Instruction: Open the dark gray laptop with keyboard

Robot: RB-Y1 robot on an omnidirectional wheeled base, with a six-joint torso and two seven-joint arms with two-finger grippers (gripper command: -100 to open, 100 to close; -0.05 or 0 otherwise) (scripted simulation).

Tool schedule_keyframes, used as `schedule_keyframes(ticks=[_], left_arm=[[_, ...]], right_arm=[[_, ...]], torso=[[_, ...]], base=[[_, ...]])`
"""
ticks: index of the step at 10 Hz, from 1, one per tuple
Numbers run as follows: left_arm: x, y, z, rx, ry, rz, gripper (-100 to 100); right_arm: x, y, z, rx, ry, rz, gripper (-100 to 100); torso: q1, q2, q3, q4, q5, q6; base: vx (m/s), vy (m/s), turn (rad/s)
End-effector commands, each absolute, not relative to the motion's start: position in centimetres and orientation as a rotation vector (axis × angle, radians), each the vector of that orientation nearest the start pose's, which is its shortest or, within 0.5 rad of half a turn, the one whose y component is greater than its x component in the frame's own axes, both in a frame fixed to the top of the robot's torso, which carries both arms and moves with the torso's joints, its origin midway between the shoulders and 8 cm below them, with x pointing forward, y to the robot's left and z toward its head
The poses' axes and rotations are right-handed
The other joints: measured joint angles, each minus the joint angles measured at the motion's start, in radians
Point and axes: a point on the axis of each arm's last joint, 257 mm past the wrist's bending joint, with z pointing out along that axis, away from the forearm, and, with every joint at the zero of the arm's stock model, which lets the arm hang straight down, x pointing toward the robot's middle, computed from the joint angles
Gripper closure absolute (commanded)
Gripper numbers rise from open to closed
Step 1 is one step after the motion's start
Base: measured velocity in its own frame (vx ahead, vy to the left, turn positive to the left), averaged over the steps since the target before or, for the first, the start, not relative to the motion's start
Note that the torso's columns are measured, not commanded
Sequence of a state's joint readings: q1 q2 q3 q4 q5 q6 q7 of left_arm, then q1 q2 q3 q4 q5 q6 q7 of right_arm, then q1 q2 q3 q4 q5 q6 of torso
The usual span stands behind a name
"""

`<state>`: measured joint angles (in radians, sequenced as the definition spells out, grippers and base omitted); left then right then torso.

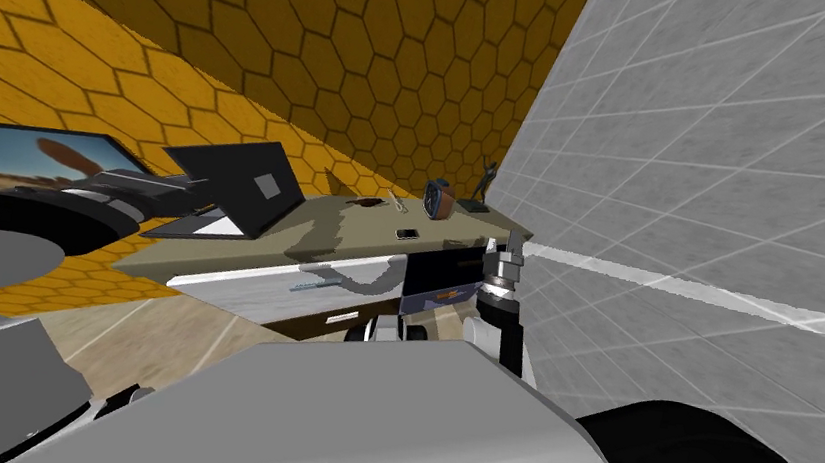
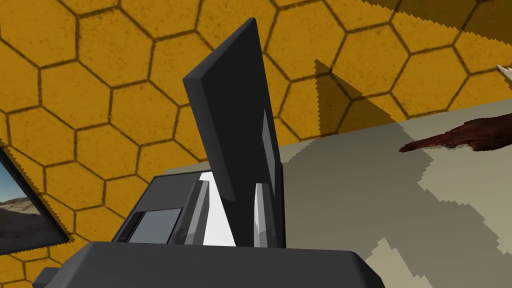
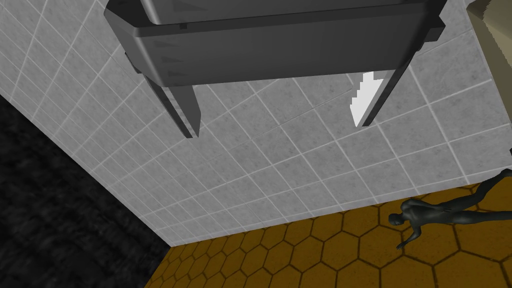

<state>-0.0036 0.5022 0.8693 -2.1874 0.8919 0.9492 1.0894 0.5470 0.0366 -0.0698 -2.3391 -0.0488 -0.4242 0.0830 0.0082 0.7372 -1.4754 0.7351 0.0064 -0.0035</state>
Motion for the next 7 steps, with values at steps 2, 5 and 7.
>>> schedule_keyframes(ticks=[2, 5, 7], left_arm=[[42.2, 52.1, 2.4, -2.062, -0.070, -2.055, 100], [42.4, 52.3, 0.9, -2.107, -0.199, -2.129, 100], [42.7, 52.0, 1.1, -2.097, -0.244, -2.192, 100]], right_arm=[[33.4, -31.6, 2.2, 0.718, 0.612, 1.155, 0], [33.4, -31.6, 2.2, 0.718, 0.612, 1.155, 0], [33.4, -31.6, 2.2, 0.718, 0.612, 1.155, 0]], torso=[[0.003, -0.002, -0.001, -0.002, 0.003, 0.000], [0.011, -0.007, -0.004, -0.005, 0.007, -0.002], [0.008, -0.006, -0.004, -0.004, 0.005, -0.001]], base=[[-0.004, 0.053, 0.016], [-0.018, 0.045, 0.009], [-0.002, 0.019, -0.001]])
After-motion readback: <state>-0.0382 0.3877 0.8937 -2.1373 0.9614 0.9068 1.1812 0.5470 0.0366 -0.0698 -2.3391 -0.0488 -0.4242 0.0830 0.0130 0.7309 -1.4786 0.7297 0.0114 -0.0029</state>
